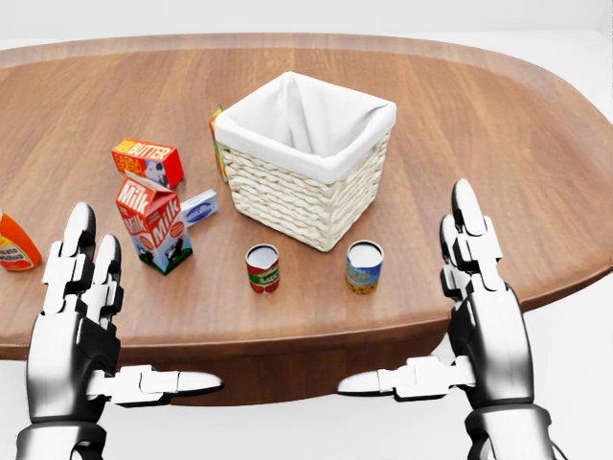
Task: Pick up the alphabet soup, and put it in the basket.
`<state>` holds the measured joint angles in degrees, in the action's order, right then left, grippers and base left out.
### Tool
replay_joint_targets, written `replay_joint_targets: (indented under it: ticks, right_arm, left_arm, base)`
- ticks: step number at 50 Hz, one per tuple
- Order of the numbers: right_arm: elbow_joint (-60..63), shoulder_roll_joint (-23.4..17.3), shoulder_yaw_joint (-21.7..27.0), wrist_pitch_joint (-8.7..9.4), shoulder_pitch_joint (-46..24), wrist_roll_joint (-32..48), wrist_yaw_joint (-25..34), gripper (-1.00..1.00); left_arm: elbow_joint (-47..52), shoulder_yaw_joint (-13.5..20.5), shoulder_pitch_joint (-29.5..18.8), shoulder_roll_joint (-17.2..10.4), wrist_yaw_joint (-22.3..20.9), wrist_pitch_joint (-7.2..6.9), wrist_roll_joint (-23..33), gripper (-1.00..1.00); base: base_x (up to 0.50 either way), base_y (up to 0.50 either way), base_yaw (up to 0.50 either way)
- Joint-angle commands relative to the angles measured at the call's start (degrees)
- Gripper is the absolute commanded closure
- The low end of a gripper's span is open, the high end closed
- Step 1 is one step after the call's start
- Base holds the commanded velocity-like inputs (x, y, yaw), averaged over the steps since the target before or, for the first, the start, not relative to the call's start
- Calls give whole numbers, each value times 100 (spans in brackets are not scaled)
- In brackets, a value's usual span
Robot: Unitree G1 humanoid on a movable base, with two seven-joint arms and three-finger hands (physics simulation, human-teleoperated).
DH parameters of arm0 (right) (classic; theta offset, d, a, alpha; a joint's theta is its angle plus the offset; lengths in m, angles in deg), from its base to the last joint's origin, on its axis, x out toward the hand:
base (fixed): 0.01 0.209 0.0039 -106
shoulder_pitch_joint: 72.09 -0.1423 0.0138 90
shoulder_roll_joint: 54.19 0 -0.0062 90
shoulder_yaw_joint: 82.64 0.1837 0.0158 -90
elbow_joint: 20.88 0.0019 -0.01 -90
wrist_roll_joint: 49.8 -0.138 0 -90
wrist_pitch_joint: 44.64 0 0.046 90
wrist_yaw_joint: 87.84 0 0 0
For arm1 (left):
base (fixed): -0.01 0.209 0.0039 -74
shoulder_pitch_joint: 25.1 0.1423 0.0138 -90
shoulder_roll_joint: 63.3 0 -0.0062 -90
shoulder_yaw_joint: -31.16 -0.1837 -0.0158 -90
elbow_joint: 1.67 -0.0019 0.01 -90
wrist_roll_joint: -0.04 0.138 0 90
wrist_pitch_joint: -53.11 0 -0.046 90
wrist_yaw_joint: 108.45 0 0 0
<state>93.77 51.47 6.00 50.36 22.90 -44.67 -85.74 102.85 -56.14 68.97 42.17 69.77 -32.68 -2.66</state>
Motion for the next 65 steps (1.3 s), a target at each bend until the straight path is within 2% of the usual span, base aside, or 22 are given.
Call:
replay_joint_targets:
  ticks: [1, 20, 28, 36, 65]
  right_arm:
    - [-43, 0, -29, 0, -12, 61, -6, -100]
    - [-3, 1, -124, 0, 20, 249, 10, -100]
    - [-37, -1, -77, 0, -20, 228, 14, -100]
    - [-64, -1, -119, 0, -7, 288, 10, -100]
    - [-127, 9, -165, 0, -9, 380, -5, -100]
  left_arm:
    - [-16, -1, -9, 0, -4, 10, 5, -100]
    - [-27, 3, -4, -1, -4, 31, 2, -100]
    - [38, -11, 12, 3, 2, -13, 17, -100]
    - [1, -12, 11, 5, 1, 21, 19, -100]
    - [2, -17, 17, 4, -6, 31, 11, -100]
  base:
    - [0, -36, 0]
    - [0, -9, 0]
    - [0, 0, 0]
    - [0, 0, 0]
    - [18, 0, 0]
